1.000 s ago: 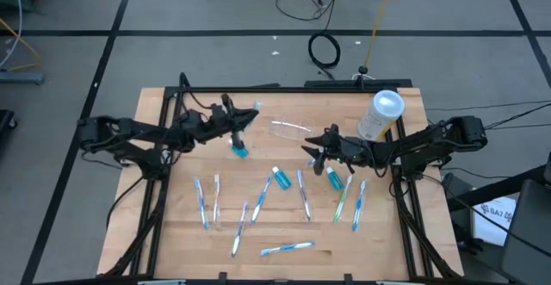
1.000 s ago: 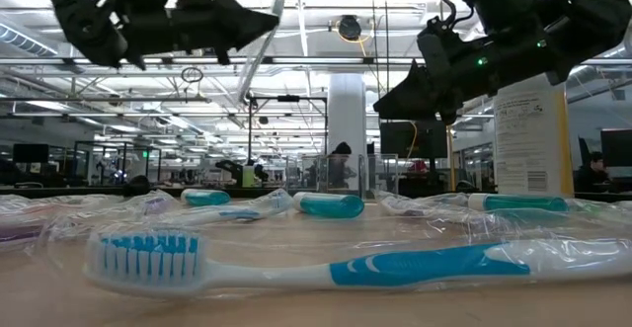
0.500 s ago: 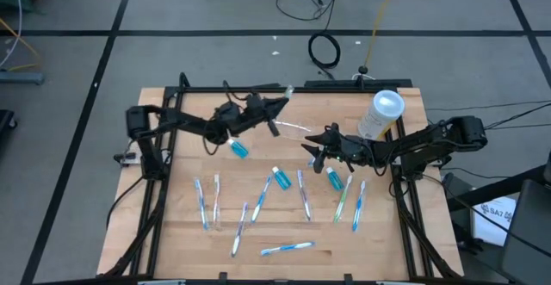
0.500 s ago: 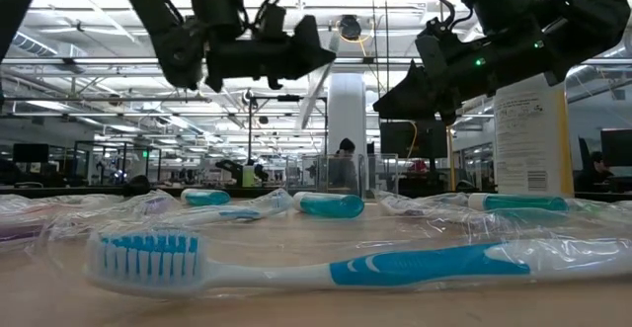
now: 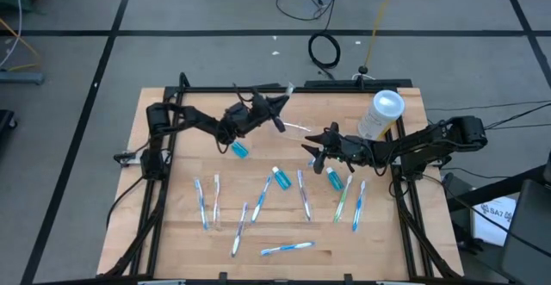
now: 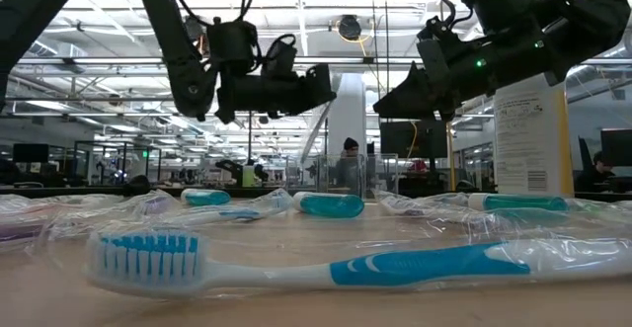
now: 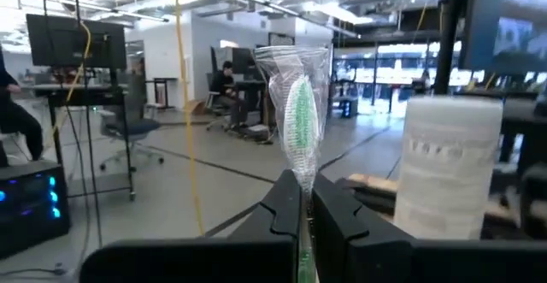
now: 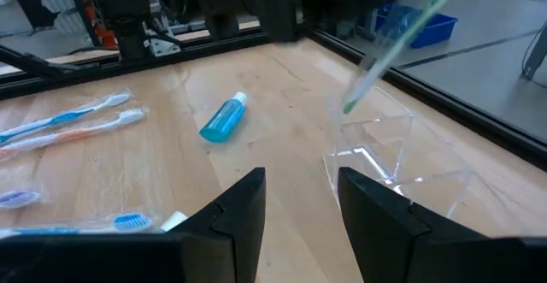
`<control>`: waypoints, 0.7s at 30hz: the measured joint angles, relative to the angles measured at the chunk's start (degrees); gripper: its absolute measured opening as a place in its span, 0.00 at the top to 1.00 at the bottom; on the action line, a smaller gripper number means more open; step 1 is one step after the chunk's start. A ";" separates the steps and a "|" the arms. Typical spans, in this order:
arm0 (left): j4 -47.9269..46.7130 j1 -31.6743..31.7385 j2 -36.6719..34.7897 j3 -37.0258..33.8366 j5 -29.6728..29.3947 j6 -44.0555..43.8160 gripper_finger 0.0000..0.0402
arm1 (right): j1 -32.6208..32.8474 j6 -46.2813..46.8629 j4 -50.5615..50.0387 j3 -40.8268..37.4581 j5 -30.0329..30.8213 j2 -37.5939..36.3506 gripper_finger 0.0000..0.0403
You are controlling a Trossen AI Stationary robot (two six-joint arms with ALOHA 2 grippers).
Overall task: Pick & Place toothbrushing station
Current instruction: Put the left green toothbrush into the left section of the transparent organizer
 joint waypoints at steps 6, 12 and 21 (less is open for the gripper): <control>-4.62 -0.15 0.03 0.00 -3.94 1.53 0.96 | 0.00 -0.02 -0.13 0.00 -0.01 0.00 0.65; -10.14 0.29 0.01 -0.02 -11.85 -0.47 0.97 | 0.00 -0.02 -0.15 0.00 -0.02 0.00 0.65; -12.73 -0.69 0.02 -0.02 -11.85 -0.04 0.89 | 0.00 0.00 -0.15 0.00 0.00 0.00 0.65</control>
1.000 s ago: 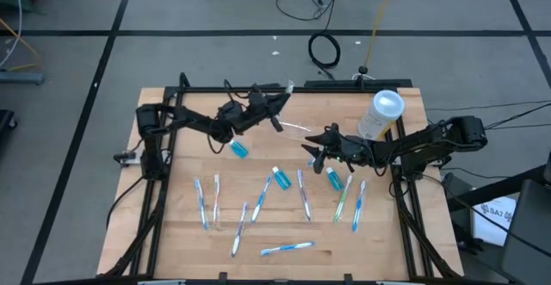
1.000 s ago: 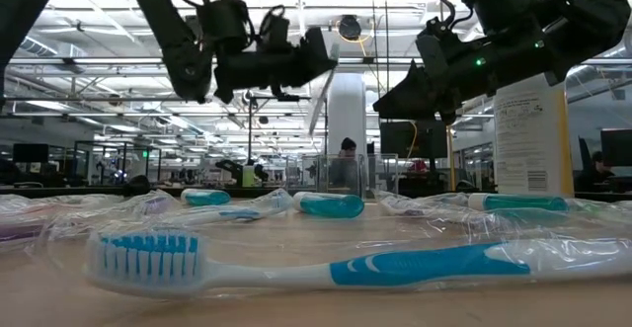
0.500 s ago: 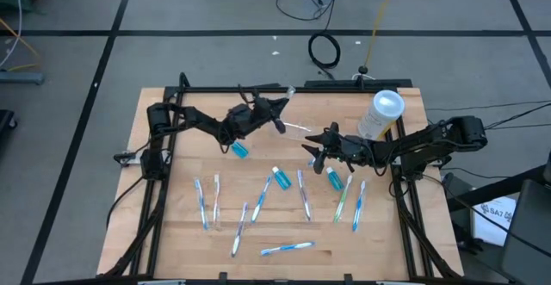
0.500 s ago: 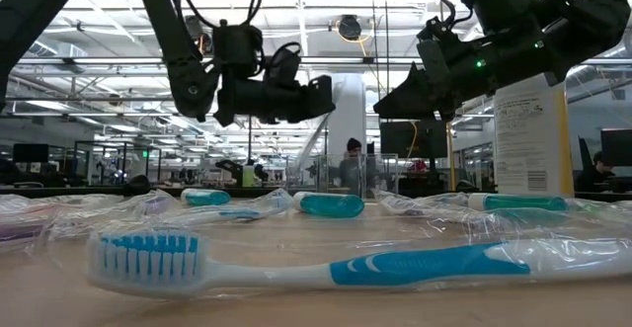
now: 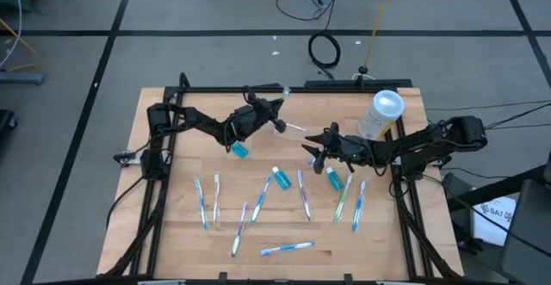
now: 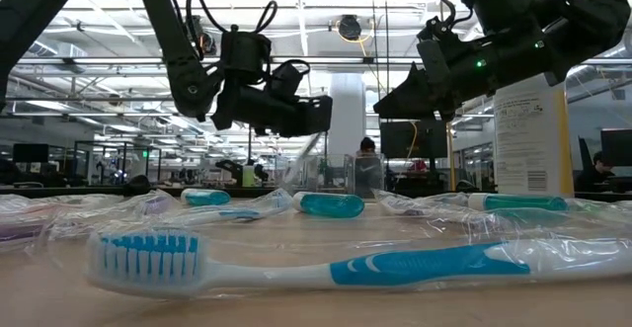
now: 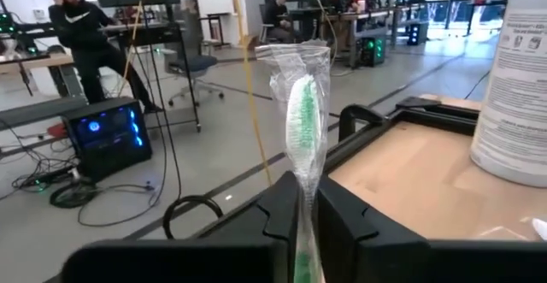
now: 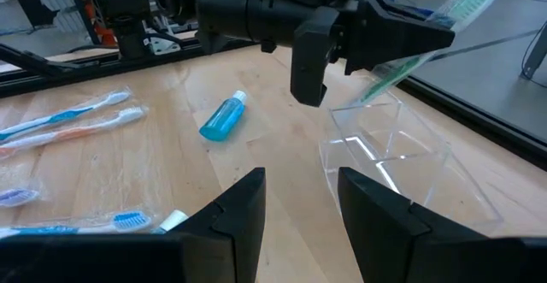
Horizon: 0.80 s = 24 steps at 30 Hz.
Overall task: Pick & Place toothbrushing station
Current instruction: Put the left green toothbrush into the left section of the transparent organizer, then put the left mouthwash into the middle section of the transparent organizer
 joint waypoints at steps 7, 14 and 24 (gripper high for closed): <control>-0.71 -0.33 -0.01 0.00 -3.92 -0.55 0.73 | 0.00 0.00 0.00 0.00 0.00 0.00 0.65; -10.68 -0.64 -3.56 -0.04 -5.73 -3.41 0.59 | 0.00 -0.01 -0.03 0.00 0.00 0.00 0.65; -46.93 -0.76 -22.67 -0.04 -6.25 -5.32 0.55 | 0.00 -0.02 -0.15 0.00 0.04 -0.02 0.65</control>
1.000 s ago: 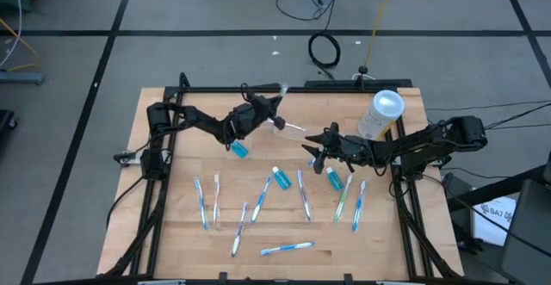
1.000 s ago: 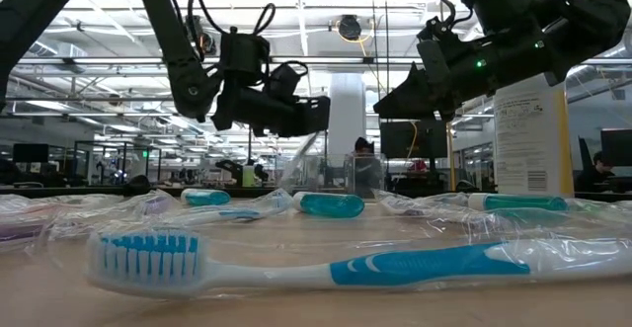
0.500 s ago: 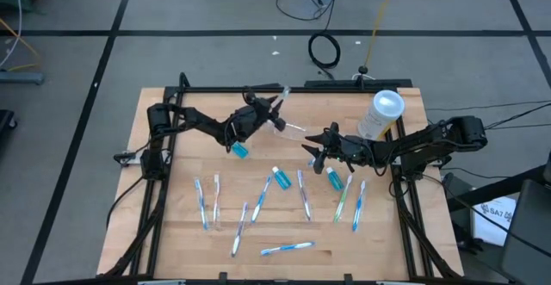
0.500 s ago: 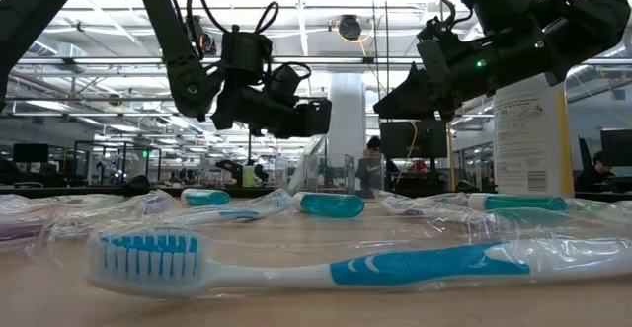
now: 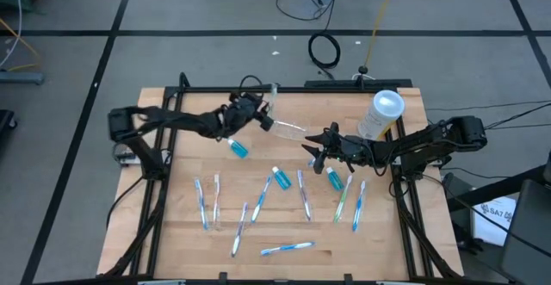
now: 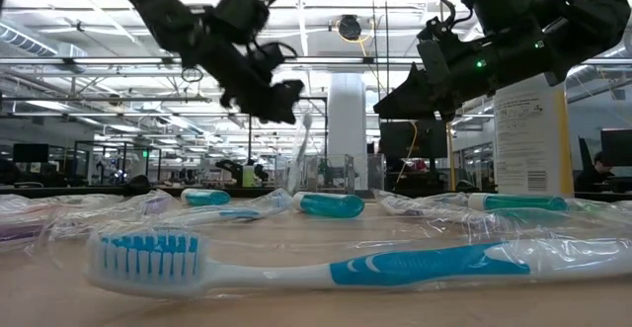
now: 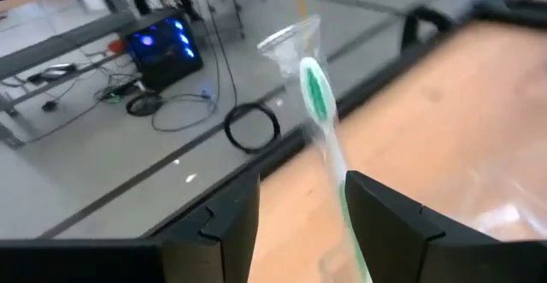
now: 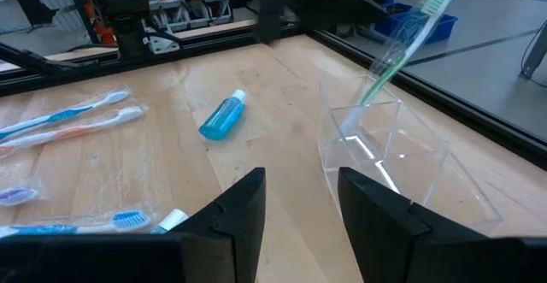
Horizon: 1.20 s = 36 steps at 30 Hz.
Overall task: Pick & Place toothbrushing station
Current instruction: Put the left mouthwash into the middle section of the transparent organizer
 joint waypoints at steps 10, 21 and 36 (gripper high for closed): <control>-34.00 -0.60 -18.92 0.00 14.16 3.55 0.55 | -0.35 0.00 3.67 -0.02 0.09 0.00 0.65; -56.95 -0.61 -23.37 -0.91 14.48 -4.36 0.55 | -0.11 0.89 6.45 -0.02 -3.13 -0.02 0.62; -39.38 -1.80 -21.64 -16.18 14.76 22.51 0.55 | -0.70 2.40 6.43 -0.02 -2.93 0.00 0.48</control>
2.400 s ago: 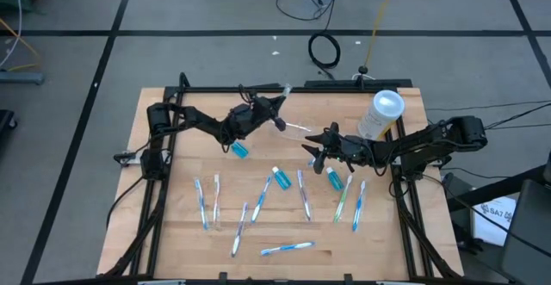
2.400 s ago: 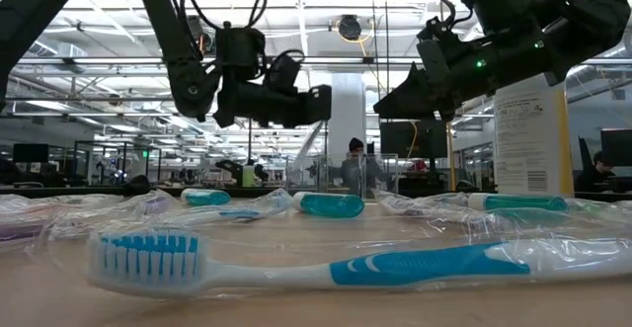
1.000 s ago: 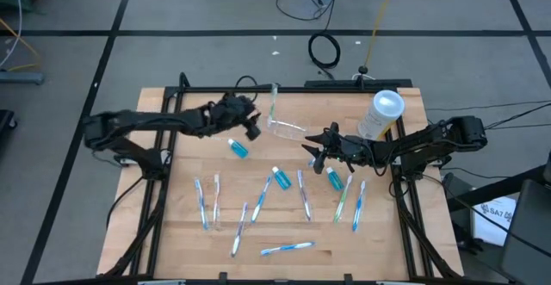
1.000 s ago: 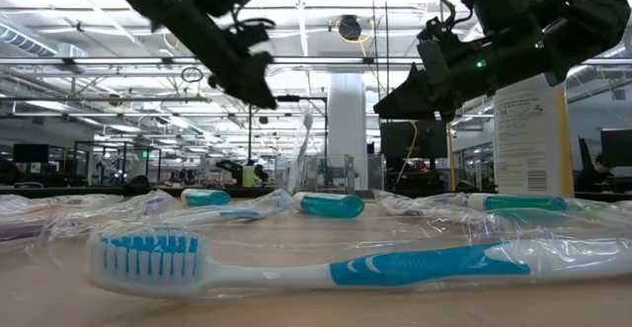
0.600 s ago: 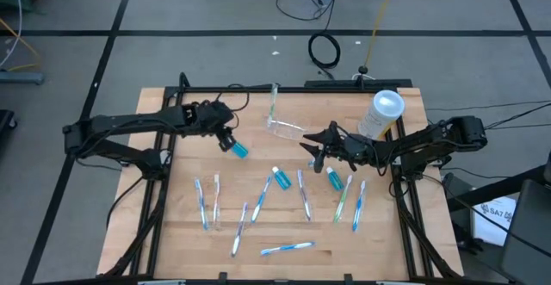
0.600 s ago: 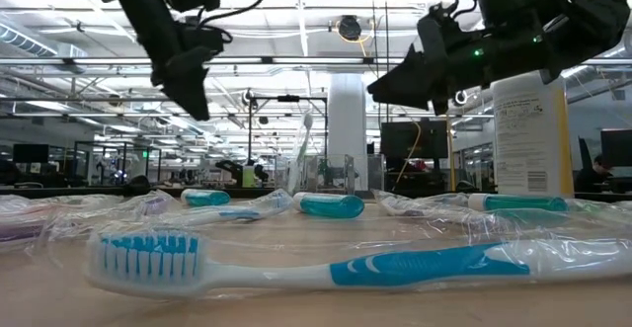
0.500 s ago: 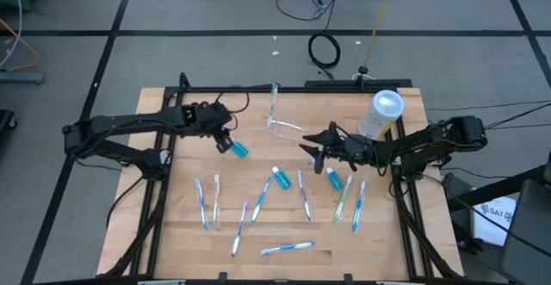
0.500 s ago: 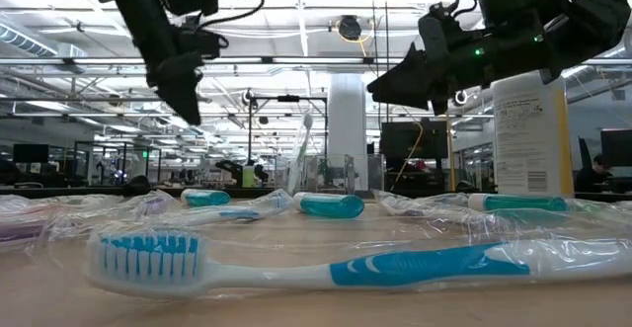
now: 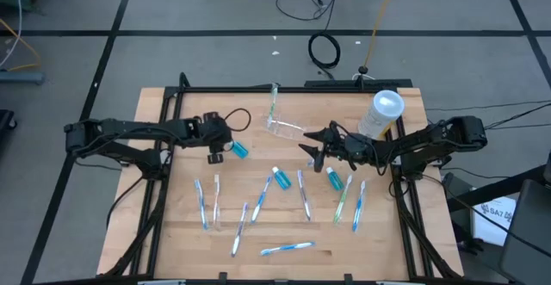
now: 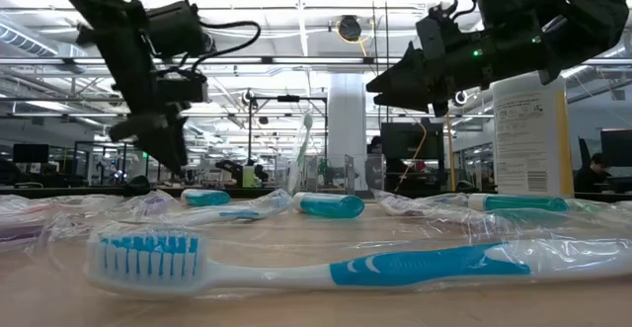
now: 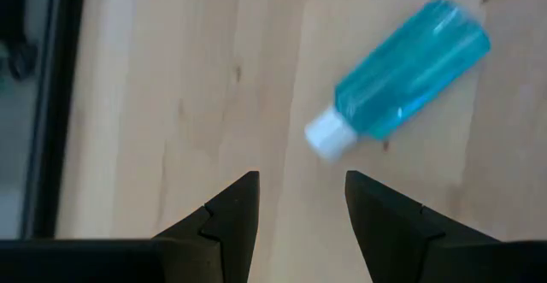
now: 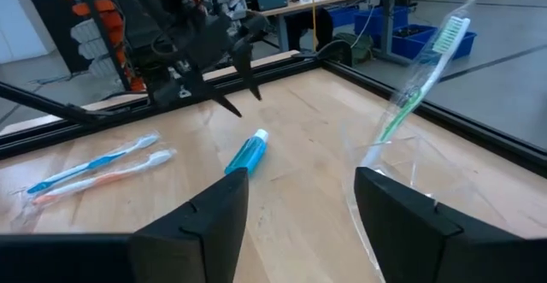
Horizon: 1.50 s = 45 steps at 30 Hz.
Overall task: Pick & Place toothbrushing station
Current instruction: Put the left mouthwash into the middle section of the transparent organizer
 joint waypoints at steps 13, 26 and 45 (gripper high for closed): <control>6.14 0.51 5.05 -3.23 5.11 20.96 0.55 | 0.00 0.31 -0.04 0.00 -0.03 0.00 0.48; 11.12 2.74 6.19 -3.21 10.92 25.85 0.55 | 0.04 0.43 -0.13 0.00 -0.04 0.00 0.48; 13.13 6.86 12.11 -2.99 15.35 25.26 0.55 | 0.04 0.42 -0.59 0.00 -0.07 0.02 0.48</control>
